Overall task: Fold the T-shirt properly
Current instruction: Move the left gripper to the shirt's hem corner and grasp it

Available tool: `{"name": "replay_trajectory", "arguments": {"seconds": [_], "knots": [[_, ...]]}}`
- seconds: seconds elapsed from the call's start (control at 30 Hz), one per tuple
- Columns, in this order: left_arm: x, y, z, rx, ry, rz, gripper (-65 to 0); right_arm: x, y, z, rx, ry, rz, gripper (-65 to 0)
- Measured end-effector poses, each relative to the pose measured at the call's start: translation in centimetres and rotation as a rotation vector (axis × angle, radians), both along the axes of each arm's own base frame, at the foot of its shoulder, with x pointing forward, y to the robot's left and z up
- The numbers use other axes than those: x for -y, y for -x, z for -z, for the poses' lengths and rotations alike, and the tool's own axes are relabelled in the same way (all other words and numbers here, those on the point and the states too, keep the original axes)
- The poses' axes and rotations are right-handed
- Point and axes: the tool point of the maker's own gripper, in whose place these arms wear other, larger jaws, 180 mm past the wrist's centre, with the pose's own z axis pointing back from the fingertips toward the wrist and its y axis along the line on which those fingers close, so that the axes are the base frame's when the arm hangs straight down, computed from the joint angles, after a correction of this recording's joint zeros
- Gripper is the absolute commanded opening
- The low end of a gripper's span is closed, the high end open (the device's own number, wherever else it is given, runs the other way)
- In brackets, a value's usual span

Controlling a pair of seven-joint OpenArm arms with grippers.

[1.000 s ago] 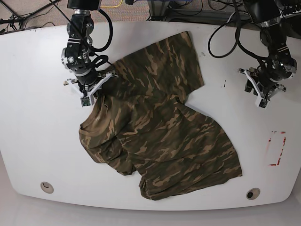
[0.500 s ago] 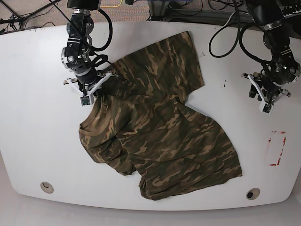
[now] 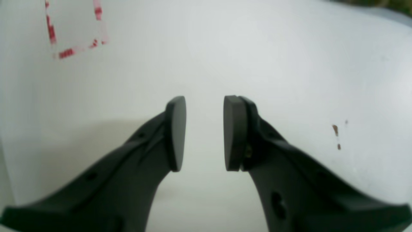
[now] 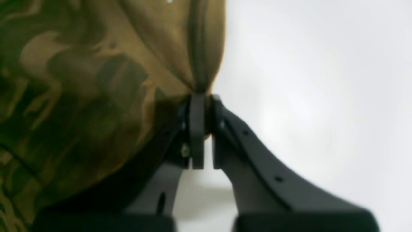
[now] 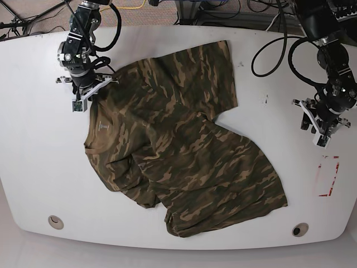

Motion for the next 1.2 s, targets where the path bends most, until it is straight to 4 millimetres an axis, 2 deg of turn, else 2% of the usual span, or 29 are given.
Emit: {"name": "replay_trajectory", "arguments": {"seconds": [0.1,0.2,0.33,0.47,0.67,0.8,1.2], "knots": [[0.1,-0.5,-0.4,0.014,0.003,0.0,-37.9,-0.6,0.3,-0.5,0.013,-0.003,-0.021,-65.0],[0.0,-1.1,-0.7,0.023,0.012,-0.006,-27.1,-0.6,0.4,-1.1,0.032,0.003,-0.02,-65.0],[-0.3,-3.2,-0.4,0.035,0.082,-0.093,-19.7,0.1,1.0,-0.9,0.023,0.002,0.044,-65.0],[-0.3,-5.0,0.0,0.036,0.162,-0.159,-19.7,0.6,1.9,-0.9,0.021,-0.004,0.093,-65.0],[-1.3,-7.3,0.9,0.047,0.235,-0.234,-19.2,1.6,3.4,-0.3,-0.007,0.0,0.125,-65.0],[-0.9,-9.1,1.1,0.077,0.306,-0.244,-19.2,2.5,3.9,-0.3,-0.014,0.012,0.152,-65.0],[0.7,-12.5,4.4,0.08,0.509,-0.299,-19.0,3.6,5.2,0.1,-0.036,0.025,0.18,-65.0]]}}
